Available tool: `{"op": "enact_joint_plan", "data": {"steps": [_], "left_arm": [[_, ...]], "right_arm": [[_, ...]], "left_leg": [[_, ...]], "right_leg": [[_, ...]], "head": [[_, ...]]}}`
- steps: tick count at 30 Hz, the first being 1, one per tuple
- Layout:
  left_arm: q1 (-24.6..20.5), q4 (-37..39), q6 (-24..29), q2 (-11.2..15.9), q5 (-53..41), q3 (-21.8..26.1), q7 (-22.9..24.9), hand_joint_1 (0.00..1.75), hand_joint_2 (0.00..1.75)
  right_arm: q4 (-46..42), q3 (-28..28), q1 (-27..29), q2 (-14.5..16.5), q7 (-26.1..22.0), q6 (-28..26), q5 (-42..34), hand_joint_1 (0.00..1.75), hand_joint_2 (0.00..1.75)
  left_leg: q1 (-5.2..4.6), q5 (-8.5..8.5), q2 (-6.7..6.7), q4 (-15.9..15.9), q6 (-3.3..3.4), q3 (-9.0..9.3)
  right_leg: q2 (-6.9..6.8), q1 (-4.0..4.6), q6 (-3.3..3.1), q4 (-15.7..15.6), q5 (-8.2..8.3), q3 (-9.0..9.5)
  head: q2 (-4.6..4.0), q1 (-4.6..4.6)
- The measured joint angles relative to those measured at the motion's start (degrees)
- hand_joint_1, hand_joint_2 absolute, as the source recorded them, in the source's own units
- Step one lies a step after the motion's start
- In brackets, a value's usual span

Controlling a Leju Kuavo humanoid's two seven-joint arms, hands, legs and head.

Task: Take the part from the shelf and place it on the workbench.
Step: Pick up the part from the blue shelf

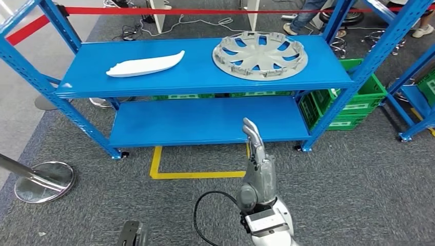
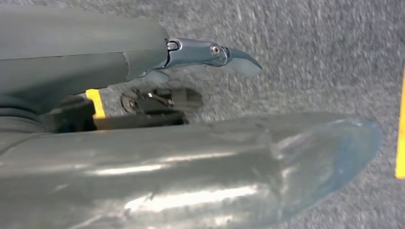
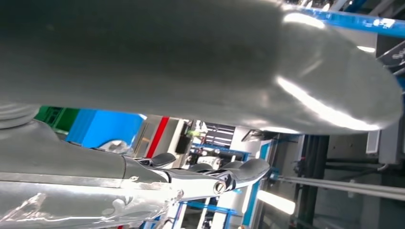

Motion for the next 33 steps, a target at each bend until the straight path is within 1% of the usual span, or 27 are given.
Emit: {"op": "enact_joint_plan", "data": {"steps": [1,2,3,4,5,6,7,8,10,11,12,13,15,16,17,18,20,21,22,23,25,26,27,28,31,32,33], "left_arm": [[0.0,0.0,0.1,0.0,0.0,0.0,-0.1,0.00,0.00],[-0.1,0.0,0.6,0.0,-0.1,0.0,0.0,0.00,0.00],[-0.1,0.0,1.3,0.0,-0.2,0.0,0.1,0.00,0.00],[-0.1,0.0,2.1,0.0,-0.3,0.0,0.3,0.00,0.00],[-0.1,0.0,2.6,0.1,-0.4,0.1,0.4,0.00,0.00],[0.0,0.0,2.8,0.1,-0.5,0.1,0.4,0.00,0.00],[0.1,0.0,2.9,0.1,-0.5,0.1,0.4,0.00,0.00],[0.1,0.0,2.9,0.2,-0.6,0.2,0.4,0.00,0.00],[0.0,0.0,3.2,0.2,-0.7,0.2,0.4,0.00,0.00],[0.0,0.0,3.3,0.2,-0.7,0.3,0.5,0.00,0.00],[-0.1,0.0,3.5,0.2,-0.9,0.3,0.5,0.00,0.00],[-0.1,0.0,3.6,0.2,-1.0,0.3,0.6,0.00,0.00],[-0.2,0.0,4.0,0.2,-1.2,0.4,0.8,0.00,0.00],[-0.2,0.0,4.2,0.1,-1.2,0.4,1.0,0.00,0.00],[-0.2,0.0,4.2,0.1,-1.3,0.4,1.1,0.00,0.00],[-0.2,0.0,4.1,0.1,-1.4,0.4,1.1,0.00,0.00],[-0.3,0.0,3.7,0.1,-1.7,0.4,0.9,0.00,0.00],[-0.3,0.0,3.5,0.1,-1.8,0.4,0.8,0.00,0.00],[-0.3,0.0,3.4,0.1,-1.8,0.4,0.7,0.00,0.00],[-0.3,0.0,3.3,0.1,-1.9,0.4,0.6,0.00,0.00],[-0.3,0.0,3.3,0.1,-1.9,0.4,0.5,0.00,0.00],[-0.3,0.0,3.2,0.1,-1.9,0.4,0.5,0.00,0.00],[-0.3,0.0,2.9,0.1,-1.9,0.4,0.4,0.00,0.00],[-0.3,0.0,2.4,0.1,-1.9,0.4,0.2,0.00,0.00],[-0.3,-0.1,-0.3,0.1,-1.7,0.5,-0.8,0.00,0.00],[-0.3,-0.1,-0.8,0.1,-1.6,0.5,-1.1,0.00,0.00],[-0.3,-0.1,-0.8,0.1,-1.6,0.5,-1.2,0.00,0.00]], "right_arm": [[0.0,0.0,0.0,0.0,0.0,0.0,0.1,0.00,0.00],[-0.1,0.0,0.0,0.1,0.0,0.0,0.1,0.00,0.00],[-0.1,0.0,0.0,0.1,0.0,0.0,0.2,0.00,0.00],[-0.1,0.0,0.0,0.1,-0.1,0.0,0.2,0.00,0.00],[-0.1,0.0,0.0,0.1,0.0,0.0,0.2,0.00,0.00],[-0.1,0.0,0.0,0.1,0.0,0.0,0.2,0.00,0.00],[-0.1,0.0,0.0,0.1,0.0,0.0,0.2,0.00,0.00],[-0.1,0.0,0.0,0.1,0.0,0.0,0.2,0.00,0.00],[-0.1,0.0,0.0,0.1,0.0,0.0,0.3,0.00,0.00],[-0.1,0.0,0.0,0.1,0.0,0.0,0.3,0.00,0.00],[-0.1,0.0,0.0,0.1,0.0,0.0,0.3,0.00,0.00],[-0.1,0.0,0.0,0.1,0.0,0.0,0.3,0.00,0.00],[-0.1,0.0,0.0,0.1,0.0,0.0,0.3,0.00,0.00],[-0.2,0.0,0.0,0.0,0.0,0.0,0.4,0.00,0.00],[-0.2,0.0,0.0,0.0,0.0,0.0,0.4,0.00,0.00],[-0.2,0.0,0.0,0.0,-0.1,0.0,0.4,0.00,0.00],[-0.2,0.0,0.0,-0.1,-0.1,0.0,0.5,0.00,0.00],[-0.2,0.0,0.0,-0.1,-0.1,0.0,0.5,0.00,0.00],[-0.2,0.0,0.0,-0.1,-0.1,0.0,0.5,0.00,0.00],[-0.2,0.0,0.0,-0.1,-0.1,0.0,0.5,0.00,0.00],[-0.2,0.0,0.0,-0.1,-0.1,0.0,0.5,0.00,0.00],[-0.2,0.0,0.0,-0.1,-0.1,0.0,0.5,0.00,0.00],[-0.2,0.0,0.0,-0.1,0.0,0.0,0.5,0.00,0.00],[-0.2,0.0,0.0,-0.1,0.0,0.0,0.5,0.00,0.00],[-0.3,0.0,0.0,0.0,0.0,0.0,0.5,0.00,0.00],[-0.3,0.0,0.0,0.0,0.0,0.0,0.6,0.00,0.00],[-0.3,0.0,0.1,0.1,-0.1,0.0,0.6,0.00,0.00]], "left_leg": [[0.04,-0.48,0.04,0.7,-0.31,-0.05],[0.04,-1.45,0.08,2.6,-0.57,-0.79],[0.05,-2.89,0.10,5.7,-0.76,-2.44],[0.04,-4.50,0.11,9.7,-0.91,-4.82],[0.05,-5.65,0.11,13.5,-1.03,-7.41],[0.06,-5.73,0.11,16.0,-1.09,-9.42],[0.06,-4.52,0.11,16.3,-1.08,-10.42],[0.06,-2.23,0.11,14.5,-1.03,-10.25],[0.04,3.14,0.19,7.1,-0.84,-7.49],[0.04,4.62,0.21,3.8,-0.61,-6.14],[0.01,5.24,0.23,1.8,-0.34,-5.27],[-0.05,5.10,0.23,1.0,-0.02,-4.90],[-0.01,4.77,0.20,0.8,0.71,-4.78],[0.06,4.67,0.21,0.7,1.07,-4.67],[0.15,4.58,0.25,0.6,1.39,-4.53],[0.20,4.47,0.29,0.6,1.66,-4.41],[0.14,4.22,0.35,0.6,2.00,-4.30],[0.12,4.11,0.36,0.6,2.06,-4.23],[0.12,3.98,0.35,0.6,2.06,-4.09],[0.15,3.83,0.31,0.6,1.98,-3.88],[0.18,3.47,0.21,0.6,1.64,-3.34],[0.08,3.31,0.14,0.7,1.36,-3.17],[-0.03,3.12,0.10,0.7,1.05,-3.10],[-0.13,2.88,0.08,0.6,0.69,-3.08],[0.02,1.87,0.11,0.5,-0.44,-2.73],[0.06,1.21,0.14,1.6,-0.73,-3.01],[0.08,0.08,0.16,4.1,-0.94,-4.05]], "right_leg": [[-0.02,-0.08,-0.33,-0.2,0.03,0.52],[-0.08,-0.22,-0.60,-0.3,0.08,1.08],[-0.15,-0.30,-0.81,-0.4,-0.03,1.50],[-0.17,-0.31,-1.00,-0.4,-0.26,1.75],[-0.11,-0.30,-1.10,-0.4,-0.51,1.92],[-0.01,-0.29,-1.14,-0.4,-0.80,2.15],[0.12,-0.29,-1.11,-0.4,-1.12,2.49],[0.23,-0.31,-1.02,-0.4,-1.50,2.95],[0.36,-0.22,-0.61,-0.4,-2.41,3.89],[0.44,-0.09,-0.34,-0.3,-2.91,4.12],[0.50,0.05,-0.07,-0.3,-3.31,4.24],[0.54,0.15,0.22,-0.4,-3.60,4.27],[0.54,0.08,0.76,-0.7,-3.95,4.61],[0.43,0.04,1.06,-0.2,-4.45,4.54],[0.25,0.02,1.34,1.5,-5.53,3.82],[0.04,-0.01,1.58,4.5,-7.11,2.39],[-0.24,-0.05,1.89,12.6,-10.48,-2.16],[-0.28,-0.05,1.97,15.4,-11.11,-4.06],[-0.28,-0.07,1.99,16.3,-10.56,-5.05],[-0.29,-0.10,1.97,14.9,-8.88,-4.89],[-0.35,-0.28,1.95,7.3,-4.04,-2.12],[-0.29,-0.35,1.86,3.9,-2.23,-0.68],[-0.21,-0.39,1.65,1.6,-1.27,0.23],[-0.10,-0.34,1.32,0.6,-1.11,0.57],[0.21,-0.20,-0.08,0.3,-1.64,1.10],[0.21,-0.27,-0.46,0.2,-1.76,1.66],[0.16,-0.35,-0.80,0.1,-1.90,2.32]], "head": [[0.00,-0.13],[0.00,-0.24],[0.00,-0.38],[-0.01,-0.52],[-0.01,-0.54],[-0.01,-0.57],[-0.01,-0.56],[0.00,-0.57],[0.00,-0.58],[0.00,-0.59],[0.00,-0.54],[-0.01,-0.50],[-0.02,-0.42],[-0.02,-0.34],[-0.01,-0.21],[-0.01,-0.10],[-0.01,0.05],[-0.01,0.05],[-0.01,0.07],[-0.01,0.06],[-0.01,0.10],[-0.01,0.12],[0.00,0.08],[-0.01,0.00],[-0.01,-0.22],[-0.01,-0.37],[-0.01,-0.52]]}}
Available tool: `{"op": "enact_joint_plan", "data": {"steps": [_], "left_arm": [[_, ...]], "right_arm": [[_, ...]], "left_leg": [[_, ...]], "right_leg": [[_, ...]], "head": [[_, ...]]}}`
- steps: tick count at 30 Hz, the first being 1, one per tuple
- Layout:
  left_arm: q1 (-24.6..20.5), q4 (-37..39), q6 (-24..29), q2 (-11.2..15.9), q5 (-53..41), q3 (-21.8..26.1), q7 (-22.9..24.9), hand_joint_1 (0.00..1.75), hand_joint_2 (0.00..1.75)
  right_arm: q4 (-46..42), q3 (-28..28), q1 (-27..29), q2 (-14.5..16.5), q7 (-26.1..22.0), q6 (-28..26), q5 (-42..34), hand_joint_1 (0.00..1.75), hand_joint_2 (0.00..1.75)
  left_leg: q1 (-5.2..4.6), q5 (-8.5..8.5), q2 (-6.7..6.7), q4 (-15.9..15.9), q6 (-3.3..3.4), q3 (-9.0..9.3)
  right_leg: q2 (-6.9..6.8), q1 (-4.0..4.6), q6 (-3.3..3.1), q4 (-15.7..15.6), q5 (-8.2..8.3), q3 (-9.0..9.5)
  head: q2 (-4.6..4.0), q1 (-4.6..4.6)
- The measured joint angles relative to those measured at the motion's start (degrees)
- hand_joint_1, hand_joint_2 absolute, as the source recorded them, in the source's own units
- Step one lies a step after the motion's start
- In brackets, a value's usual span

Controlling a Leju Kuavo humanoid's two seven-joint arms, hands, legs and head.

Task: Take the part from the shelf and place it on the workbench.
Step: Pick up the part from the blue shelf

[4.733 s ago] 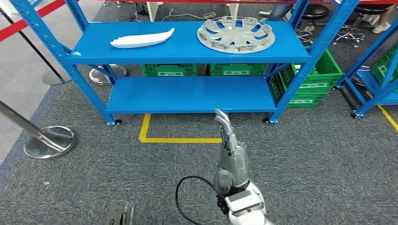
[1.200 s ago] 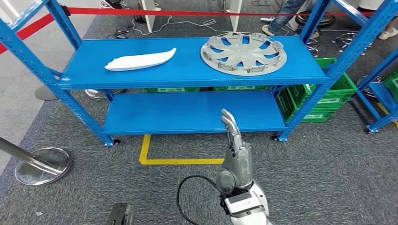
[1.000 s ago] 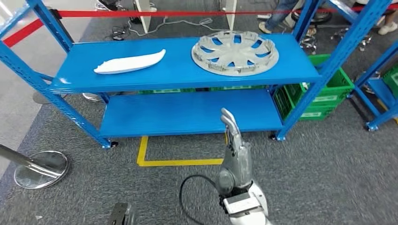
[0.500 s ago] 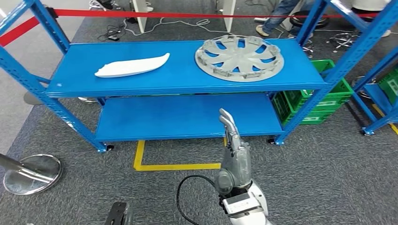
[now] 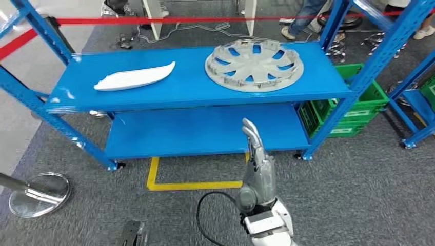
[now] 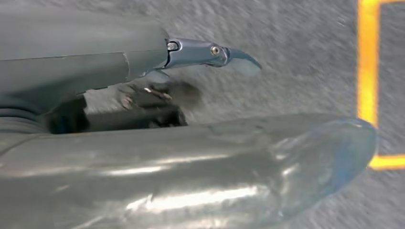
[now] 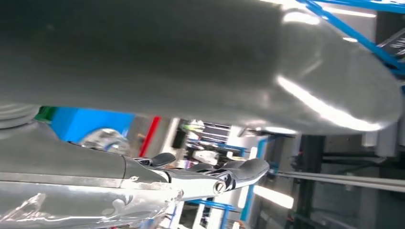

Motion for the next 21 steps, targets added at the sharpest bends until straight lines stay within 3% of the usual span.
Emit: {"op": "enact_joint_plan", "data": {"steps": [3,4,5,6,8,10,13,15,18,19,20,21], "left_arm": [[0.2,0.0,1.0,0.0,0.0,0.1,-0.1,0.00,0.00],[0.2,0.0,1.2,0.0,0.0,0.2,-0.1,0.00,0.00],[0.3,0.0,1.4,0.0,0.0,0.3,-0.2,0.00,0.00],[0.3,0.0,1.6,0.0,0.0,0.4,-0.2,0.00,0.00],[0.2,0.0,2.1,0.0,0.0,0.4,-0.2,0.00,0.00],[0.2,0.0,2.6,-0.1,0.0,0.5,0.0,0.00,0.00],[0.2,0.0,2.9,-0.2,0.0,0.7,0.3,0.00,0.00],[0.2,0.0,2.8,-0.4,0.0,0.8,0.3,0.00,0.00],[0.2,0.0,2.8,-0.4,-0.1,0.8,0.3,0.00,0.00],[0.2,0.0,2.8,-0.4,-0.1,0.8,0.3,0.00,0.00],[0.2,0.0,2.7,-0.4,-0.1,0.8,0.3,0.00,0.00],[0.2,0.0,2.7,-0.4,-0.1,0.8,0.3,0.00,0.00]], "right_arm": [[0.0,0.0,0.0,0.0,0.0,0.0,0.0,0.00,0.00],[0.0,0.0,0.0,0.0,0.0,0.0,0.0,0.00,0.00],[0.0,0.0,0.0,0.0,0.0,0.0,0.0,0.00,0.00],[0.0,0.0,0.0,0.0,0.0,0.0,0.1,0.00,0.00],[0.0,0.0,0.0,0.0,0.0,0.0,0.1,0.00,0.00],[0.0,0.0,0.1,0.0,0.1,0.0,0.2,0.00,0.00],[0.0,0.0,0.1,0.0,0.1,0.0,0.3,0.00,0.00],[-0.1,0.0,0.1,0.0,0.1,0.0,0.4,0.00,0.00],[-0.1,0.0,0.1,-0.1,0.1,0.0,0.4,0.00,0.00],[-0.1,-0.1,0.1,-0.1,0.1,0.0,0.4,0.00,0.00],[-0.1,-0.1,0.1,-0.1,0.1,0.0,0.4,0.00,0.00],[-0.1,-0.1,0.1,-0.1,0.1,0.0,0.4,0.00,0.00]], "left_leg": [[-0.02,-4.14,0.03,11.2,-0.17,-6.59],[-0.04,-4.00,0.03,12.9,-0.09,-8.15],[-0.06,-2.61,0.03,12.5,0.05,-8.65],[-0.10,-0.23,0.03,10.0,0.25,-8.02],[-0.23,4.70,0.04,2.4,0.75,-5.01],[-0.36,6.40,0.01,-2.0,1.24,-2.97],[-0.35,5.71,-0.08,-2.6,2.02,-2.47],[-0.14,5.30,-0.04,-2.9,2.60,-1.97],[-0.09,4.66,0.08,-3.0,3.09,-1.43],[-0.09,4.47,0.08,-3.0,3.11,-1.27],[-0.08,4.27,0.06,-3.0,3.06,-1.05],[-0.04,4.06,0.00,-3.0,2.97,-0.73]], "right_leg": [[-0.09,0.14,-0.45,0.0,-0.62,1.25],[0.03,0.19,-0.45,0.0,-0.84,1.56],[0.22,0.22,-0.41,0.1,-1.20,1.92],[0.38,0.23,-0.31,0.1,-1.63,2.38],[0.60,0.36,0.15,0.1,-2.80,3.35],[0.69,0.55,0.79,0.0,-3.82,3.87],[0.62,0.51,1.61,-0.7,-4.53,4.47],[0.23,0.52,2.18,1.9,-6.16,3.51],[-0.30,0.40,2.79,12.9,-10.10,-3.23],[-0.36,0.34,2.92,15.2,-10.14,-5.26],[-0.39,0.27,3.02,15.4,-8.98,-6.25],[-0.42,0.17,3.08,13.4,-6.80,-6.11]], "head": [[-0.01,-0.26],[-0.01,-0.28],[0.00,-0.28],[0.00,-0.28],[0.01,-0.31],[0.00,-0.28],[0.00,-0.23],[0.01,-0.11],[0.00,0.00],[0.00,0.00],[0.00,0.02],[-0.01,0.02]]}}
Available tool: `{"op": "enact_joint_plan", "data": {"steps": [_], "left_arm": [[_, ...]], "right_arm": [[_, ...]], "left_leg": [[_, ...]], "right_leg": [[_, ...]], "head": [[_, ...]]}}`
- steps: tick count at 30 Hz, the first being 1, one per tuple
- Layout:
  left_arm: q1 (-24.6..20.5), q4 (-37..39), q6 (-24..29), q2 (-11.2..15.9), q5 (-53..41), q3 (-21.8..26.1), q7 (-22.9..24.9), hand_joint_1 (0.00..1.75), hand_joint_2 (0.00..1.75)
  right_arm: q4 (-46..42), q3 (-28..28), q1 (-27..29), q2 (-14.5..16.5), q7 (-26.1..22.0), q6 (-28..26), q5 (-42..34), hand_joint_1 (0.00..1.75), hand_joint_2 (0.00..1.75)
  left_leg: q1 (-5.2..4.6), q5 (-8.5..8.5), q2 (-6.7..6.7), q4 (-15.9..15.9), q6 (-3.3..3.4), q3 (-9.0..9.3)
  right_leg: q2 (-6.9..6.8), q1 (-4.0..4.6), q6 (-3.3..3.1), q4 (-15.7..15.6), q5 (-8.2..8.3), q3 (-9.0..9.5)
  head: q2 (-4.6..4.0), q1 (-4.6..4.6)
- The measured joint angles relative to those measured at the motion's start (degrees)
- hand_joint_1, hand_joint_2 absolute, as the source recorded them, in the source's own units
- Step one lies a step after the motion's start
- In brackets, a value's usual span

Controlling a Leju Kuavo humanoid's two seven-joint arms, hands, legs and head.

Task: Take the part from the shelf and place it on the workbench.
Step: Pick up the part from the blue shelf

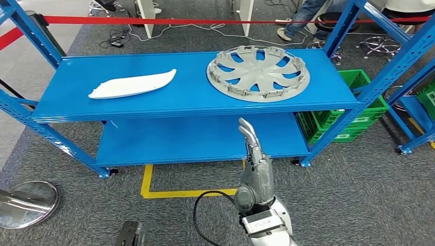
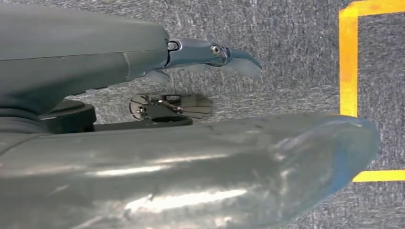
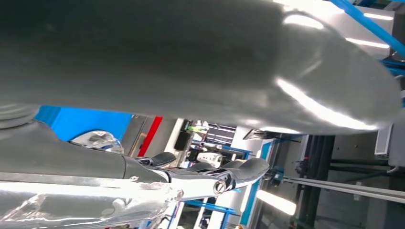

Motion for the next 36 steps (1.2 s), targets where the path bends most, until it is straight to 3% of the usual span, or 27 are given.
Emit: {"op": "enact_joint_plan", "data": {"steps": [2,4,7,9,12,14,15,17,18,20,22,24,25,27,28,29,30,31,33,34,36], "left_arm": [[0.0,0.0,-0.1,0.0,0.0,0.0,0.0,0.00,0.00],[0.0,0.0,-0.1,0.0,-0.1,0.0,-0.1,0.00,0.00],[-0.1,0.0,0.3,0.0,-0.3,0.0,-0.1,0.00,0.00],[-0.1,0.0,0.7,-0.1,-0.5,0.0,0.0,0.00,0.00],[-0.1,0.0,0.9,-0.2,-0.6,0.0,0.1,0.00,0.00],[-0.1,0.0,0.0,-0.2,-0.2,0.1,-0.4,0.00,0.00],[-0.1,0.0,-0.7,-0.2,0.4,0.4,-0.8,0.00,0.00],[-0.1,0.0,-1.5,-0.2,2.1,1.4,-1.8,0.00,0.00],[-0.1,0.0,-1.7,-0.2,2.7,1.9,-2.2,0.00,0.00],[-0.2,0.0,-0.7,-0.3,3.0,2.7,-2.2,0.00,0.00],[-0.2,0.0,1.1,-0.4,2.8,3.2,-1.7,0.00,0.00],[-0.2,0.0,1.9,-0.4,2.7,3.6,-1.1,0.00,0.00],[-0.2,0.0,2.0,-0.4,2.5,3.7,-1.0,0.00,0.00],[-0.2,0.0,2.2,-0.4,2.2,3.9,-0.7,0.00,0.00],[-0.2,0.0,2.3,-0.4,2.0,3.9,-0.5,0.00,0.00],[-0.2,0.0,2.4,-0.4,1.9,3.9,-0.4,0.00,0.00],[-0.2,0.0,2.5,-0.5,1.7,4.0,-0.4,0.00,0.00],[-0.2,0.0,2.5,-0.5,1.6,4.0,-0.3,0.00,0.00],[-0.3,0.0,2.5,-0.5,1.4,4.0,-0.3,0.00,0.00],[-0.3,0.0,2.5,-0.5,1.4,4.0,-0.2,0.00,0.00],[-0.4,0.0,2.6,-0.6,1.3,4.0,0.0,0.00,0.00]], "right_arm": [[0.0,0.0,0.0,0.0,0.0,0.0,0.0,0.00,0.00],[0.0,0.0,0.0,0.0,0.0,0.0,0.0,0.00,0.00],[0.0,0.0,0.0,0.0,0.0,0.0,0.0,0.00,0.00],[0.0,0.0,0.0,0.1,0.0,0.0,0.1,0.00,0.00],[0.0,0.0,0.0,0.1,0.0,0.0,0.2,0.00,0.00],[0.0,0.0,0.0,0.1,-0.1,-0.1,0.7,0.00,0.00],[0.0,0.0,0.0,0.1,-0.3,-0.3,1.2,0.00,0.00],[-0.1,0.0,0.0,0.1,-0.7,-0.8,2.2,0.00,0.00],[-0.1,0.0,0.0,0.1,-0.8,-1.1,2.6,0.00,0.00],[-0.3,0.0,0.1,0.1,-0.9,-1.4,3.0,0.00,0.00],[-0.4,0.0,0.1,0.0,-1.0,-1.6,3.2,0.00,0.00],[-0.5,0.0,0.1,0.0,-1.1,-1.7,3.3,0.00,0.00],[-0.5,0.0,0.1,0.0,-1.1,-1.8,3.3,0.00,0.00],[-0.5,0.0,0.1,-0.1,-1.2,-1.8,3.4,0.00,0.00],[-0.5,0.0,0.1,-0.1,-1.2,-1.9,3.4,0.00,0.00],[-0.5,0.0,0.1,-0.1,-1.2,-2.0,3.5,0.00,0.00],[-0.5,0.1,0.1,-0.1,-1.2,-2.1,3.6,0.00,0.00],[-0.5,0.1,0.1,-0.1,-1.2,-2.2,3.7,0.00,0.00],[-0.5,0.1,0.1,-0.1,-1.2,-2.2,3.8,0.00,0.00],[-0.5,0.1,0.1,-0.1,-1.2,-2.2,3.8,0.00,0.00],[-0.5,0.2,0.0,-0.1,-1.2,-2.3,3.9,0.00,0.00]], "left_leg": [[0.03,-0.46,-0.13,0.1,-0.42,0.70],[-0.11,-0.69,-0.21,0.1,-1.02,1.01],[-0.04,-0.57,-0.16,-0.1,-1.91,1.02],[0.05,-1.97,-0.08,1.7,-2.41,0.21],[0.05,-7.15,-0.03,11.9,-2.83,-4.52],[0.05,-7.69,-0.02,16.0,-2.83,-6.53],[0.05,-6.37,-0.02,14.9,-2.74,-5.94],[0.06,-2.72,0.06,7.9,-2.44,-2.13],[0.05,-1.66,0.10,4.2,-2.28,-0.03],[-0.03,-1.34,0.12,0.4,-1.98,2.05],[-0.07,-1.69,0.08,0.0,-1.53,2.20],[0.05,-1.94,0.15,-0.1,-0.86,2.57],[0.11,-2.08,0.19,-0.2,-0.52,2.81],[0.03,-2.42,0.25,-0.2,-0.02,3.13],[-0.01,-2.57,0.27,-0.2,0.10,3.25],[-0.04,-2.74,0.27,-0.2,0.15,3.42],[-0.04,-2.93,0.24,-0.2,0.12,3.68],[-0.03,-3.18,0.20,-0.2,0.04,4.04],[-0.11,-3.76,0.11,-0.2,-0.37,4.73],[-0.20,-3.96,0.09,-0.1,-0.64,4.90],[-0.35,-4.10,0.11,-0.2,-1.20,4.96]], "right_leg": [[-0.06,-0.16,0.08,-7.4,5.02,2.39],[0.12,-0.15,-0.40,-11.9,7.43,4.09],[0.46,0.03,-1.65,-12.5,7.90,4.17],[0.42,-0.09,-2.38,-12.8,8.18,4.28],[0.33,-0.14,-3.10,-13.0,8.02,4.34],[0.45,-0.11,-3.38,-13.0,7.41,4.51],[0.54,-0.12,-3.43,-13.1,7.04,4.76],[0.61,-0.14,-3.01,-13.0,6.76,5.54],[0.67,-0.03,-2.66,-12.9,6.64,5.87],[0.71,0.19,-1.93,-12.9,6.67,6.14],[0.73,0.21,-1.39,-13.2,6.58,6.23],[0.50,0.17,-0.84,-11.8,5.50,5.72],[0.32,0.16,-0.60,-9.2,4.21,4.48],[0.03,0.16,-0.30,-1.3,1.17,0.13],[0.00,0.16,-0.23,2.2,0.34,-2.06],[0.00,0.16,-0.21,3.7,0.64,-3.40],[-0.01,0.15,-0.26,2.8,2.12,-3.59],[-0.03,0.13,-0.33,-0.2,4.49,-2.64],[-0.08,0.14,-0.53,-8.1,8.70,0.65],[-0.06,0.19,-0.74,-10.7,9.62,1.85],[0.13,0.39,-1.35,-12.2,9.51,2.59]], "head": [[0.00,0.01],[0.01,-0.06],[0.01,-0.14],[0.01,-0.24],[0.00,-0.39],[0.00,-0.38],[0.00,-0.38],[0.00,-0.39],[0.00,-0.39],[0.01,-0.30],[0.01,-0.21],[0.02,-0.02],[0.01,0.13],[0.01,0.49],[0.01,0.51],[0.01,0.53],[0.01,0.52],[0.02,0.53],[0.02,0.54],[0.02,0.50],[0.01,0.33]]}}
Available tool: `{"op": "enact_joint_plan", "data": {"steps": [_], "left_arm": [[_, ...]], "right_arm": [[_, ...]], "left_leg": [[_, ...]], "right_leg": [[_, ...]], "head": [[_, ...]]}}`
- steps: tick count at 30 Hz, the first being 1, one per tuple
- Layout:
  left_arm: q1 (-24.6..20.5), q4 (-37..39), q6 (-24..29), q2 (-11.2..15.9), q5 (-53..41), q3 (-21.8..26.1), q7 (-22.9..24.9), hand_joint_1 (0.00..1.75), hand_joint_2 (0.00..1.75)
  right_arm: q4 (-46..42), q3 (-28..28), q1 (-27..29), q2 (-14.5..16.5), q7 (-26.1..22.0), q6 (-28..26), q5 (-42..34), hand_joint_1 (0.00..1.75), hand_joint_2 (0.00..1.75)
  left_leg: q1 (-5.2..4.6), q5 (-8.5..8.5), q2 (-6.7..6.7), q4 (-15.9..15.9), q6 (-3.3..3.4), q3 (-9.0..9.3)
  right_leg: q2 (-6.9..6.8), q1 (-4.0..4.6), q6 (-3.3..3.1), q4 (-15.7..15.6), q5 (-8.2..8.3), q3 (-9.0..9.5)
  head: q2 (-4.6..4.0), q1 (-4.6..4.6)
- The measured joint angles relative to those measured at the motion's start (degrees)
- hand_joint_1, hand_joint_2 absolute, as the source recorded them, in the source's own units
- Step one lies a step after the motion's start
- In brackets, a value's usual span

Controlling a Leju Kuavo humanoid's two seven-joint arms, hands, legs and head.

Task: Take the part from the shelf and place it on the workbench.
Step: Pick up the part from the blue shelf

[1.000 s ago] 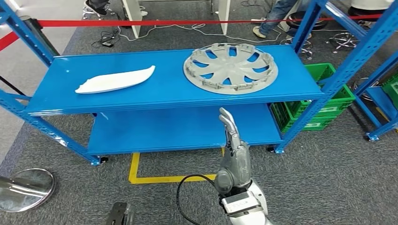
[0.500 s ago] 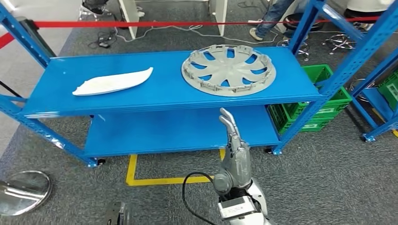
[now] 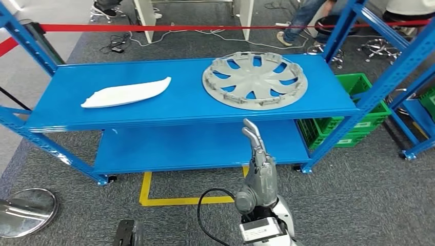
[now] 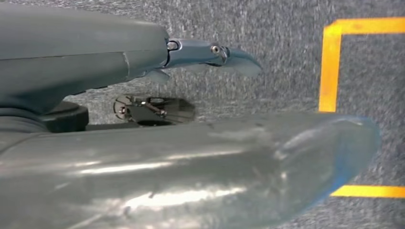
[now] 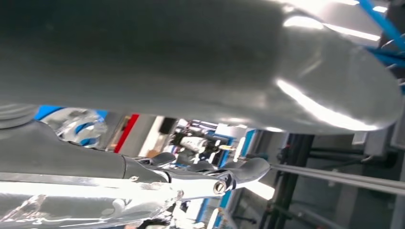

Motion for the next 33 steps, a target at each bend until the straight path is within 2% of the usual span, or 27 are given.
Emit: {"op": "enact_joint_plan", "data": {"steps": [2,4,7,8,9,10,12,13,14,15,17,18,20,22,23,24,25,26,28,29,30,33], "left_arm": [[-0.1,0.0,0.0,-0.1,-0.1,0.0,0.1,0.00,0.00],[-0.3,0.0,0.0,-0.1,-0.1,0.0,0.1,0.00,0.00],[-0.2,0.0,0.0,-0.1,-0.1,0.0,0.1,0.00,0.00],[-0.2,0.0,0.0,0.0,-0.1,0.0,0.1,0.00,0.00],[-0.2,0.0,0.0,0.0,-0.1,0.0,0.1,0.00,0.00],[-0.2,0.0,0.0,0.0,-0.1,0.0,0.1,0.00,0.00],[-0.3,0.0,0.0,0.0,-0.1,0.0,0.1,0.00,0.00],[-0.3,0.0,0.0,-0.1,-0.1,0.0,0.1,0.00,0.00],[-0.4,0.0,0.0,-0.1,-0.1,0.0,0.1,0.00,0.00],[-0.4,0.0,0.0,-0.1,-0.1,0.0,0.1,0.00,0.00],[-0.4,0.0,0.0,-0.2,-0.1,0.0,0.1,0.00,0.00],[-0.4,0.0,0.0,-0.2,-0.1,0.0,0.1,0.00,0.00],[-0.4,0.0,0.1,-0.2,-0.1,0.0,0.1,0.00,0.00],[-0.4,0.0,0.4,-0.2,-0.4,0.0,0.3,0.00,0.00],[-0.3,0.0,0.5,-0.2,-0.5,0.0,0.4,0.00,0.00],[-0.3,0.0,0.5,-0.2,-0.6,0.0,0.5,0.00,0.00],[-0.3,0.0,0.2,-0.2,-0.7,0.0,0.5,0.00,0.00],[-0.3,0.0,-0.4,-0.2,-0.7,0.0,0.3,0.00,0.00],[-0.3,0.0,-1.6,-0.1,-0.7,0.0,0.0,0.00,0.00],[-0.3,0.0,-1.6,-0.1,-0.7,0.1,-0.1,0.00,0.00],[-0.4,0.0,-1.1,0.0,-0.7,0.1,0.0,0.00,0.00],[-0.5,0.0,0.5,0.0,-0.8,0.1,0.4,0.00,0.00]], "right_arm": [[0.0,0.0,0.0,0.0,0.0,-0.1,0.0,0.00,0.00],[-0.1,0.1,0.0,0.0,0.0,-0.1,0.2,0.00,0.00],[-0.1,0.1,0.0,0.1,0.0,-0.1,0.2,0.00,0.00],[-0.1,0.1,0.0,0.0,0.0,-0.1,0.2,0.00,0.00],[-0.1,0.1,0.0,0.0,0.0,-0.1,0.2,0.00,0.00],[-0.1,0.1,0.0,0.0,0.0,-0.1,0.2,0.00,0.00],[-0.1,0.1,0.0,0.0,0.0,-0.1,0.2,0.00,0.00],[-0.1,0.1,0.0,0.0,0.0,-0.1,0.2,0.00,0.00],[-0.1,0.1,0.0,0.0,0.0,-0.1,0.2,0.00,0.00],[-0.1,0.1,0.0,0.0,0.0,-0.1,0.2,0.00,0.00],[-0.1,0.1,0.0,0.0,0.0,-0.1,0.2,0.00,0.00],[-0.1,0.1,0.0,0.0,0.0,-0.1,0.2,0.00,0.00],[-0.2,0.1,0.0,0.0,0.0,-0.1,0.2,0.00,0.00],[-0.2,0.1,0.0,-0.1,-0.1,-0.3,0.3,0.00,0.00],[-0.2,0.1,0.0,-0.1,-0.1,-0.4,0.3,0.00,0.00],[-0.2,0.1,0.0,-0.1,-0.1,-0.5,0.3,0.00,0.00],[-0.2,0.1,0.0,-0.1,-0.1,-0.6,0.4,0.00,0.00],[-0.2,0.1,0.0,-0.1,-0.1,-0.7,0.4,0.00,0.00],[-0.2,0.1,0.0,-0.1,-0.1,-0.9,0.5,0.00,0.00],[-0.2,0.1,0.0,-0.1,-0.1,-1.1,0.6,0.00,0.00],[-0.2,0.1,0.0,-0.2,-0.1,-1.2,0.6,0.00,0.00],[-0.3,0.1,0.0,-0.1,-0.1,-1.4,0.7,0.00,0.00]], "left_leg": [[0.09,-0.24,0.06,-0.1,-0.58,0.08],[0.13,-2.06,0.07,2.6,-1.13,-1.12],[0.18,-6.56,0.08,13.4,-1.52,-6.89],[0.20,-6.72,0.08,15.4,-1.57,-8.28],[0.23,-5.71,0.08,15.4,-1.57,-8.65],[0.27,-3.75,0.08,13.3,-1.55,-7.95],[0.36,0.56,0.11,5.7,-1.56,-4.60],[0.38,1.70,0.07,2.7,-1.42,-3.22],[0.36,2.14,0.02,0.8,-1.23,-2.41],[0.27,1.99,-0.04,0.1,-0.94,-2.22],[0.26,2.08,-0.06,-0.1,-0.15,-2.26],[0.30,2.12,-0.04,-0.1,0.23,-2.19],[0.39,2.12,0.05,-0.2,0.84,-2.04],[0.32,2.01,0.14,-0.2,1.12,-2.00],[0.30,1.98,0.17,-0.2,1.18,-1.97],[0.29,1.87,0.17,-0.2,1.19,-1.90],[0.30,1.64,0.13,-0.2,1.17,-1.77],[0.32,1.38,0.09,-0.2,1.09,-1.54],[0.18,0.99,0.01,-0.1,0.69,-1.06],[0.07,0.99,0.01,-0.1,0.44,-0.91],[-0.01,1.05,0.02,-0.1,0.18,-0.85],[0.15,0.62,0.07,0.1,-0.66,-0.98]], "right_leg": [[0.12,-0.07,-0.76,-0.3,0.01,0.07],[0.03,-0.28,-1.42,-0.7,0.06,0.50],[-0.03,-0.34,-1.86,-0.9,-0.08,0.71],[0.01,-0.34,-1.89,-0.9,-0.14,0.75],[0.07,-0.36,-1.88,-0.9,-0.19,0.83],[0.17,-0.39,-1.81,-0.9,-0.26,0.95],[0.35,-0.35,-1.41,-0.8,-0.49,1.19],[0.44,-0.25,-1.13,-0.7,-0.60,1.19],[0.49,-0.14,-0.83,-0.7,-0.65,1.14],[0.52,-0.06,-0.54,-0.7,-0.62,1.08],[0.49,-0.17,0.00,-0.9,-0.64,1.05],[0.34,-0.22,0.29,-0.2,-1.16,0.77],[0.00,-0.26,0.77,4.7,-3.99,-1.51],[-0.15,-0.26,1.01,12.6,-7.47,-5.38],[-0.15,-0.26,1.04,15.2,-8.10,-6.77],[-0.16,-0.26,1.02,15.6,-7.61,-7.16],[-0.17,-0.28,0.96,13.8,-6.08,-6.39],[-0.22,-0.32,0.90,10.0,-3.93,-4.53],[-0.26,-0.35,0.70,2.4,-1.11,-0.53],[-0.22,-0.33,0.52,0.3,-0.60,0.63],[-0.10,-0.24,0.28,-0.4,-0.67,0.99],[0.08,-0.23,-0.72,-0.7,-0.49,1.07]], "head": [[0.00,-0.10],[0.01,-0.27],[0.01,-0.46],[0.01,-0.49],[0.01,-0.48],[0.01,-0.49],[0.01,-0.53],[0.01,-0.56],[0.01,-0.55],[0.01,-0.54],[0.01,-0.44],[0.01,-0.31],[0.01,0.02],[0.01,0.24],[0.01,0.24],[0.01,0.25],[0.01,0.25],[0.01,0.26],[0.00,0.25],[-0.01,0.21],[-0.01,0.17],[0.00,0.13]]}}
